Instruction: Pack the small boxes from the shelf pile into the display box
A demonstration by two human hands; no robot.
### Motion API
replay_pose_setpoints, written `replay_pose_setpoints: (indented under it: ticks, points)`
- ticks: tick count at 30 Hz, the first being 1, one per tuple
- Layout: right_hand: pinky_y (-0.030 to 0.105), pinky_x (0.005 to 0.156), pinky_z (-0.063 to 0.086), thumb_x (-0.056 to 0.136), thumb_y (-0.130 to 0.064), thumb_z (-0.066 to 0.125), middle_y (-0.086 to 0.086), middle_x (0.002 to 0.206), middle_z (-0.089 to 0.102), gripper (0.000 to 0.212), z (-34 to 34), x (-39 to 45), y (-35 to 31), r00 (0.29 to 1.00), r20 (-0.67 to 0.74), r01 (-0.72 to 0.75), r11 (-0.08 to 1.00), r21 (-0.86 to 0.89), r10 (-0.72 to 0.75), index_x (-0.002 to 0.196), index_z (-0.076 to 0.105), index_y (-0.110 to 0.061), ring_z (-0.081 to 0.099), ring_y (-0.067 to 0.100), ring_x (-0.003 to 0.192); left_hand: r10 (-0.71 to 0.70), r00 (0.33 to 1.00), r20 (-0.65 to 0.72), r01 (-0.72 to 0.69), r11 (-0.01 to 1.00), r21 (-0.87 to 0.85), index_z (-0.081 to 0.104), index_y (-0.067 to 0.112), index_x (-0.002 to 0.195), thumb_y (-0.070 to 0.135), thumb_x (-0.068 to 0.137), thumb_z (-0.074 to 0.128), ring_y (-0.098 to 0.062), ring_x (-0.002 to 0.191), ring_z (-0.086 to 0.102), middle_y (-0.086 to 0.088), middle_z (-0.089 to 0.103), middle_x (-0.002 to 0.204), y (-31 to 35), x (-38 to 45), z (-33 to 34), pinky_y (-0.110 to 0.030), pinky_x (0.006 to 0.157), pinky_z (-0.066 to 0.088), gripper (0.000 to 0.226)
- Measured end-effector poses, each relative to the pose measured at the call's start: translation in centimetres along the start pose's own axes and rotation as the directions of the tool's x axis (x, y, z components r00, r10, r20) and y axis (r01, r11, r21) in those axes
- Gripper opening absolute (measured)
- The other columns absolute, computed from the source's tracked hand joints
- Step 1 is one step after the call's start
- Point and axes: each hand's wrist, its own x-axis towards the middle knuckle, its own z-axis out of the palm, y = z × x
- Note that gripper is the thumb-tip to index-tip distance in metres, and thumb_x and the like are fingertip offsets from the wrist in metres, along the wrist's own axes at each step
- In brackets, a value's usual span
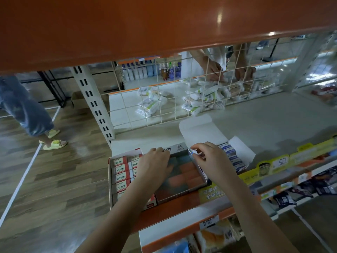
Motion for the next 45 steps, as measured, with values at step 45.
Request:
replay_pose_setpoints:
  ticks: [45]
  points:
    - [0.037,0.098,0.042,0.092,-0.018,0.051,0.011,0.137,0.041,0.044,-39.5,8.7,63.8,0.872,-0.073,-0.480,0.814,-0.328,0.484,0.135,0.044,-0.012,0.047,0.028,0.122,0.518,0.855,0.010,-0.515,0.852,-0.089,0.053,0.020,0.125,0.034,0.091,0.053,-0.024,0.109,0.054,-0.008,0.056,0.121,65.1,47.9,7.9,-0.032,0.084,0.043,0.037]
